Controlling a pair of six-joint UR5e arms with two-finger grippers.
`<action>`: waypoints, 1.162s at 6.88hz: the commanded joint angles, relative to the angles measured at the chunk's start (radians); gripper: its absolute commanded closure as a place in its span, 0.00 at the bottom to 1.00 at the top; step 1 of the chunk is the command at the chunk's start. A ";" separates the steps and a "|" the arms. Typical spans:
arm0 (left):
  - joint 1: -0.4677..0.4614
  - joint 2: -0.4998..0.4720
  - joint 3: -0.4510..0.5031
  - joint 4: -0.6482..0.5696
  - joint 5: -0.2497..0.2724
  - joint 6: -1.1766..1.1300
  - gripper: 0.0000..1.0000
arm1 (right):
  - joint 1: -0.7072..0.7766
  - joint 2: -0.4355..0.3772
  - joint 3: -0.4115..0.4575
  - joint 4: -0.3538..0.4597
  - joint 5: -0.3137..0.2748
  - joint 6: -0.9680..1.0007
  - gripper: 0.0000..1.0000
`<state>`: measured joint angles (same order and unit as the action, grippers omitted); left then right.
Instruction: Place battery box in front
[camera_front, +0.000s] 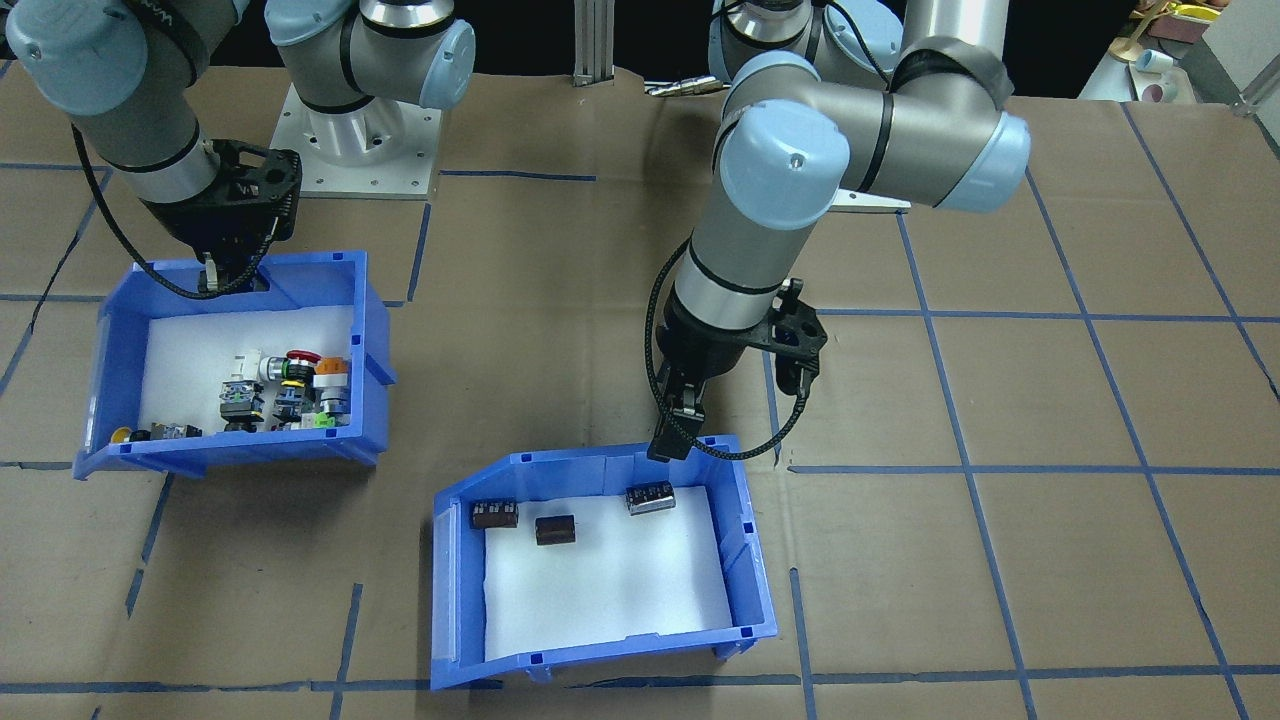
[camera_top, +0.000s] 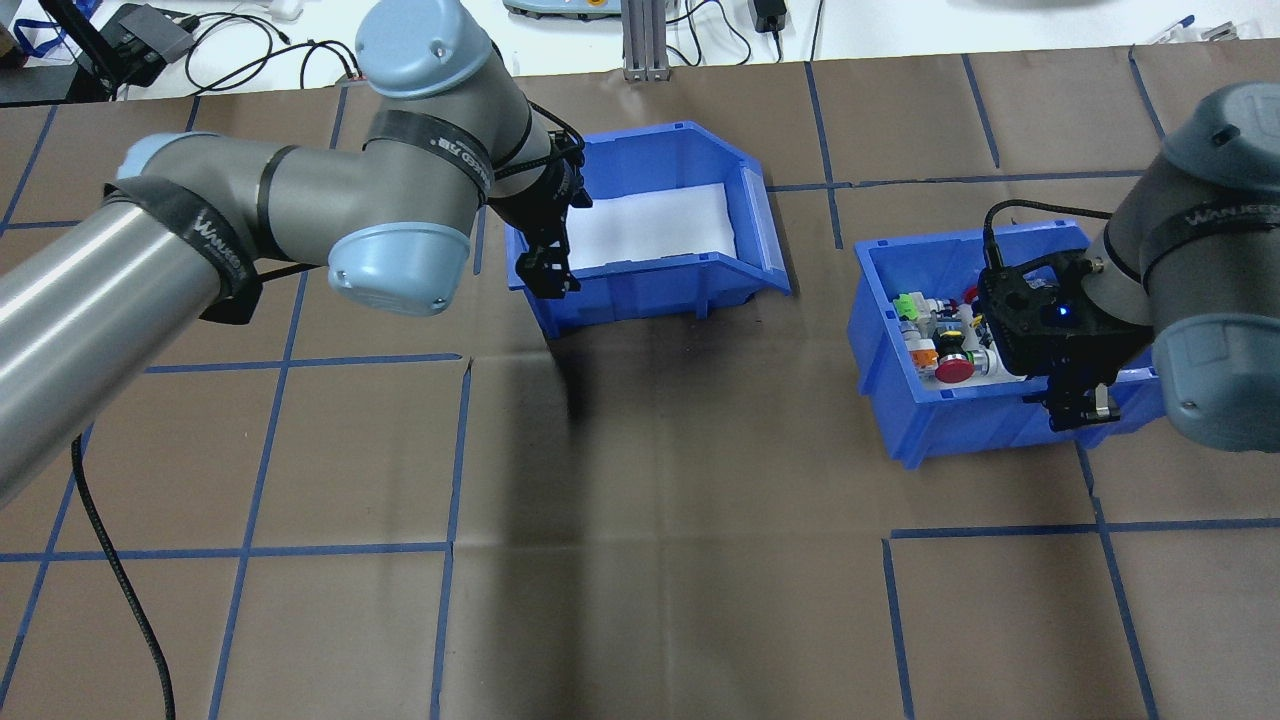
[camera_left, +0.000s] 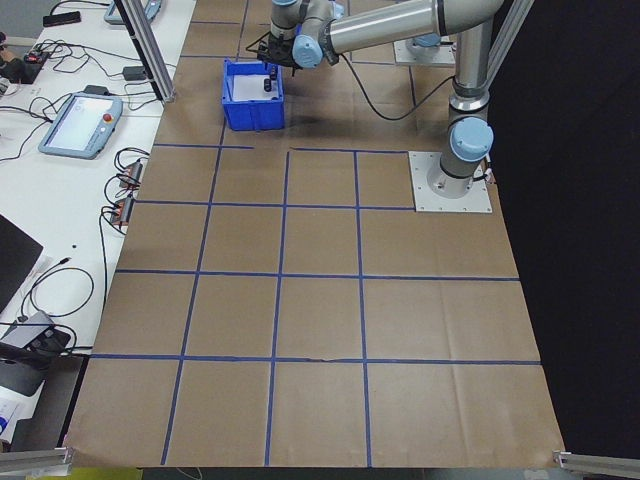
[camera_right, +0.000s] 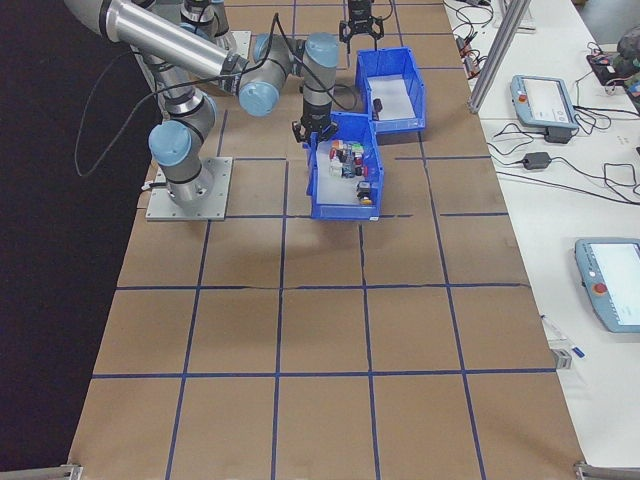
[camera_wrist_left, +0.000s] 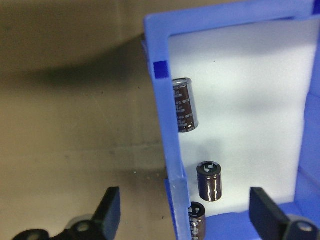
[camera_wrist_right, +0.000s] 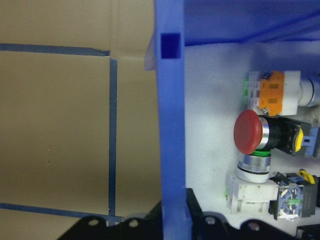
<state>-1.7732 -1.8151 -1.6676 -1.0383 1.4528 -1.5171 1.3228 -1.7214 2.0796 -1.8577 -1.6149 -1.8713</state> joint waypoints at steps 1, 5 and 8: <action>0.061 0.138 0.058 -0.220 0.073 0.620 0.02 | 0.003 -0.090 0.074 0.018 0.006 0.026 0.97; 0.197 0.296 0.095 -0.513 0.078 1.483 0.01 | 0.134 -0.130 0.093 0.009 0.044 0.203 0.97; 0.212 0.333 0.089 -0.620 0.144 1.575 0.01 | 0.303 -0.127 0.093 0.000 0.041 0.392 0.97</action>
<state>-1.5673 -1.5050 -1.5685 -1.6295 1.5720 0.0362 1.5558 -1.8500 2.1721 -1.8527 -1.5730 -1.5524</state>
